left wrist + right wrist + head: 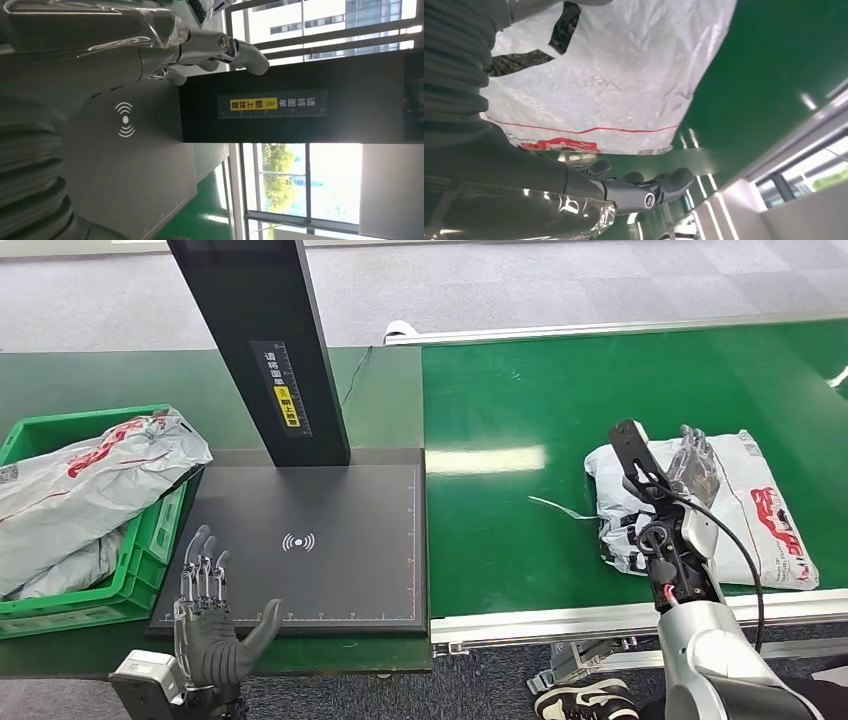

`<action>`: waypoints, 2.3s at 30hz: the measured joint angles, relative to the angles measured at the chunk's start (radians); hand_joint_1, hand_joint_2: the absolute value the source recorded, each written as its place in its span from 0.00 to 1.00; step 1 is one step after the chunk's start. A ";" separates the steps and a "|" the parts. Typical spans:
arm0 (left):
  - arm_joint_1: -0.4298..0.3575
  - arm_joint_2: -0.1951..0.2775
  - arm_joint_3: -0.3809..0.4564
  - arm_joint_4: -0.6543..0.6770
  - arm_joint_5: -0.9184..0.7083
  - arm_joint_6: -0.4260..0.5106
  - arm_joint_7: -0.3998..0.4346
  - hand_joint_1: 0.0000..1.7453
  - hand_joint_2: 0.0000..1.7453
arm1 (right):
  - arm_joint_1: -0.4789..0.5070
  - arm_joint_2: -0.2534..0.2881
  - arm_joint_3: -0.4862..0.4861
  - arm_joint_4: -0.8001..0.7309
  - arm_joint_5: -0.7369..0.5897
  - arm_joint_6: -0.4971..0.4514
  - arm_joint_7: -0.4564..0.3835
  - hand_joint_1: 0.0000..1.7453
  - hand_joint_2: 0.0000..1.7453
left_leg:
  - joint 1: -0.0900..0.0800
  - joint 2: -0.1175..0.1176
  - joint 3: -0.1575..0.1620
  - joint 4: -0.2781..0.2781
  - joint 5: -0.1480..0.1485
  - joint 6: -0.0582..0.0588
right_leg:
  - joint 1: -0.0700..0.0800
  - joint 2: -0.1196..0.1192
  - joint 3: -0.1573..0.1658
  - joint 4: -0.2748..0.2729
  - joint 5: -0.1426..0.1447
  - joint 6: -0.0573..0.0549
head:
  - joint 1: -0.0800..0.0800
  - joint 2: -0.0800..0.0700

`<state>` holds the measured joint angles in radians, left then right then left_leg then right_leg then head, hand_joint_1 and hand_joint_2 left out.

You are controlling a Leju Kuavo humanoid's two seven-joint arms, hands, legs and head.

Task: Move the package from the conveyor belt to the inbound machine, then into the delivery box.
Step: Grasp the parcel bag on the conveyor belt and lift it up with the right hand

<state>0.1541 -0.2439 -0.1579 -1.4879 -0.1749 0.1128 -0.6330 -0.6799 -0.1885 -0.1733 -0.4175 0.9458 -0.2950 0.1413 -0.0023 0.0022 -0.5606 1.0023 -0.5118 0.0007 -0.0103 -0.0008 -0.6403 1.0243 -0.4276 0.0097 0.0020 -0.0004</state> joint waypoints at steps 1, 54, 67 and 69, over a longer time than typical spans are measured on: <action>0.000 0.000 0.000 0.000 0.001 0.001 0.000 0.00 1.00 | -0.004 -0.006 -0.008 0.014 0.000 0.013 0.011 0.00 1.00 | 0.000 0.000 0.000 0.000 0.000 0.000 | 0.000 0.000 0.000 0.000 0.000 0.000 | 0.000 0.000; 0.003 0.025 0.024 0.018 0.062 -0.039 -0.034 0.00 1.00 | 0.081 0.056 0.014 0.122 0.252 0.398 -0.226 1.00 1.00 | 0.001 0.001 0.001 0.000 0.000 0.000 | 0.000 0.000 0.001 0.000 0.000 0.000 | 0.000 0.000; 0.025 0.026 0.027 0.005 0.061 -0.027 -0.040 0.00 1.00 | 0.074 0.109 -0.005 0.075 0.083 0.187 -0.381 1.00 1.00 | 0.001 0.000 0.000 0.000 0.000 0.000 | 0.000 0.000 0.001 0.000 0.000 0.000 | 0.000 0.000; 0.030 0.026 0.027 0.000 0.060 -0.025 -0.042 0.00 1.00 | 0.066 0.117 -0.024 0.059 0.043 0.144 -0.419 1.00 1.00 | 0.001 0.000 0.000 0.000 0.000 0.000 | 0.000 0.000 0.001 0.001 0.000 0.000 | 0.000 0.000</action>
<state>0.1846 -0.2182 -0.1307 -1.4874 -0.1151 0.0881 -0.6750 -0.6142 -0.0714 -0.1968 -0.3587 0.9892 -0.1514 -0.2775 -0.0011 0.0019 -0.5607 1.0020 -0.5116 0.0007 -0.0101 -0.0012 -0.6394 1.0248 -0.4277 0.0097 0.0018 -0.0003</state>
